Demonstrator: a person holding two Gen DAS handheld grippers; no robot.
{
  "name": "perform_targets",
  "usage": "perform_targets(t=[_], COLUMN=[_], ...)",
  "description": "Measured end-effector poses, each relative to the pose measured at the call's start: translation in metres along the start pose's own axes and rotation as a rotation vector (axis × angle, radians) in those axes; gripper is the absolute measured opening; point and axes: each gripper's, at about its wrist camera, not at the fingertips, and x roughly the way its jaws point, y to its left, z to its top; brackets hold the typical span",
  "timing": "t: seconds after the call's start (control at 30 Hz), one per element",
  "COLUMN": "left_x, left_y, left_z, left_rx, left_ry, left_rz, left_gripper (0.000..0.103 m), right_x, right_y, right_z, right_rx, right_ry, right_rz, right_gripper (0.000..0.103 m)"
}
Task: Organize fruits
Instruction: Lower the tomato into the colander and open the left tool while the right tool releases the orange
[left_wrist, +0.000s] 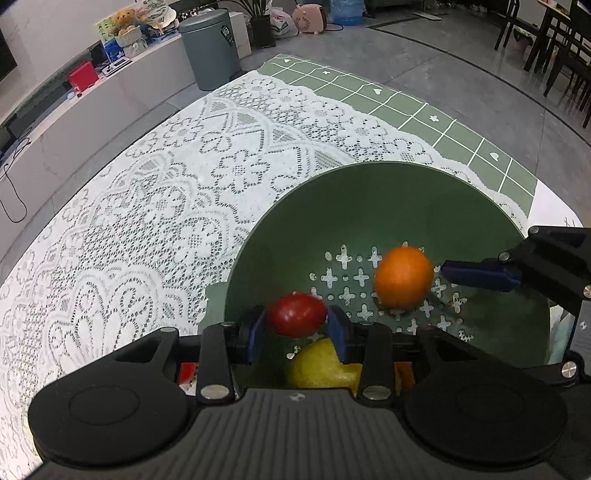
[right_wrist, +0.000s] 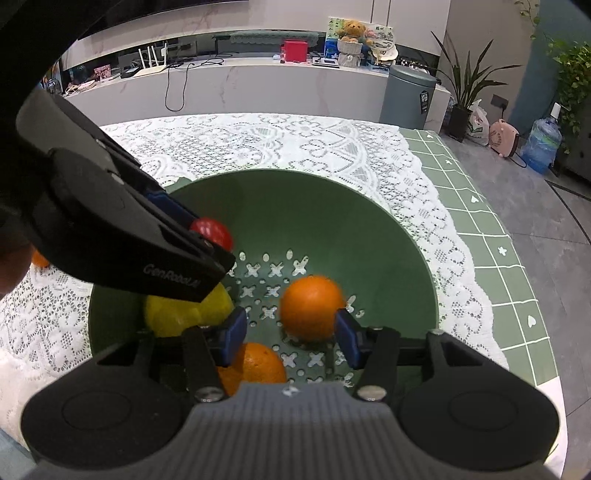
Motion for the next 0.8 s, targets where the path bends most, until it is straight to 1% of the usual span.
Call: perform_targets(t=[0.1,0.2,0.3,0.37,0.43,0.63,0.8], left_x=[-0.002,-0.008,-0.017,-0.024,-0.033,-0.059,-0.076], left_y=[0.0,0.0,0.001,0.004,0.006,0.015,0.026], left_z=[0.0,-0.001,-0.002,-0.004,-0.006,-0.022,-0.048], left_rx=[-0.004,-0.003,-0.015,-0.035,-0.055,-0.135,-0.218], left_ry=[-0.003,-0.017,-0.053,-0.078,-0.106,-0.204,-0.266], left_rz=[0.001,0.001,0.012,0.004,0.0,0.032,0.062], left_gripper=[0.047,0.051,0.053,0.053,0.055,0.058,0.059], right_x=[-0.002,-0.006,-0.01,-0.014,-0.017,-0.028,-0.044], right_y=[0.001,0.0,-0.002,-0.001,0.0,0.008,0.02], right_z=[-0.001,-0.002,-0.004,-0.005,-0.006,-0.009,-0.015], right_rx=[-0.006,0.006,0.017,0.015,0.01,-0.015,-0.049], right_ry=[-0.009,-0.027,-0.048,-0.063,-0.081,-0.137,-0.23], right_rz=[-0.005,-0.017,-0.026,-0.034,-0.052,-0.104,-0.129], right_gripper=[0.052,0.061,0.063,0.064,0.07,0.074,0.075])
